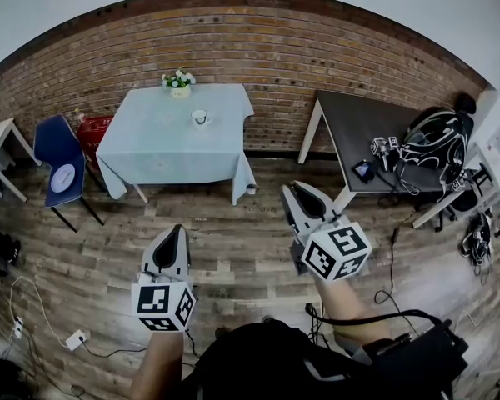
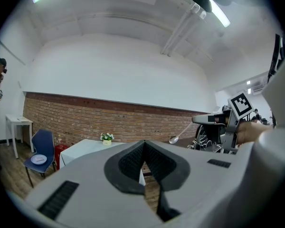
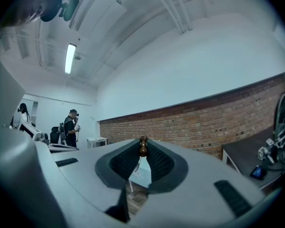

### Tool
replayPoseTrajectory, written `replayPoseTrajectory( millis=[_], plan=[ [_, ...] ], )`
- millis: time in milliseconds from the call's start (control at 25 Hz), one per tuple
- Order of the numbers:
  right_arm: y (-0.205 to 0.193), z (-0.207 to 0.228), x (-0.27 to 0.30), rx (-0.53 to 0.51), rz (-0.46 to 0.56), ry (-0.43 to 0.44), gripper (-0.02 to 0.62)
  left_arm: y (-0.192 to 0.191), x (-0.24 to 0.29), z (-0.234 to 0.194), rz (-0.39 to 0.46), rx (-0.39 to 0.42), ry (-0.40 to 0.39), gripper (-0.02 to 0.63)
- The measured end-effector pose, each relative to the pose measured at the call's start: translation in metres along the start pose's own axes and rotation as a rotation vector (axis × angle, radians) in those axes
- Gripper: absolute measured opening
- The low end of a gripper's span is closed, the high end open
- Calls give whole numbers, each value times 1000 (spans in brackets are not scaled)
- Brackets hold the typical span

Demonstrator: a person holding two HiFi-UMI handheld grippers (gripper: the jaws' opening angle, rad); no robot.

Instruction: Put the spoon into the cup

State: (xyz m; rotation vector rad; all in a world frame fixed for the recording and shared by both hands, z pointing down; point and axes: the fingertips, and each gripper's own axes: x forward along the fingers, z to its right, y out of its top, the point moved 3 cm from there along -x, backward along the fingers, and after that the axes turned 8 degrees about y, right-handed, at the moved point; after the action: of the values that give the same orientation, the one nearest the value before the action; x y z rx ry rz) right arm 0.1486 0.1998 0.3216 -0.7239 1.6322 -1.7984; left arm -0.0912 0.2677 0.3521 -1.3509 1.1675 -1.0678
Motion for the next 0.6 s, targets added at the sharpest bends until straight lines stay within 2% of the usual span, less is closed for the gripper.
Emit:
replayPoseTrajectory(
  millis=[440,600],
  plan=[
    [-8,-30,17,-14,10,-27,55,-5,-14,-37,13,-12,-27,9],
    [-9,-35,26,-20,1,-16,55,-6,-14,-49,12,-24,-13,9]
  ],
)
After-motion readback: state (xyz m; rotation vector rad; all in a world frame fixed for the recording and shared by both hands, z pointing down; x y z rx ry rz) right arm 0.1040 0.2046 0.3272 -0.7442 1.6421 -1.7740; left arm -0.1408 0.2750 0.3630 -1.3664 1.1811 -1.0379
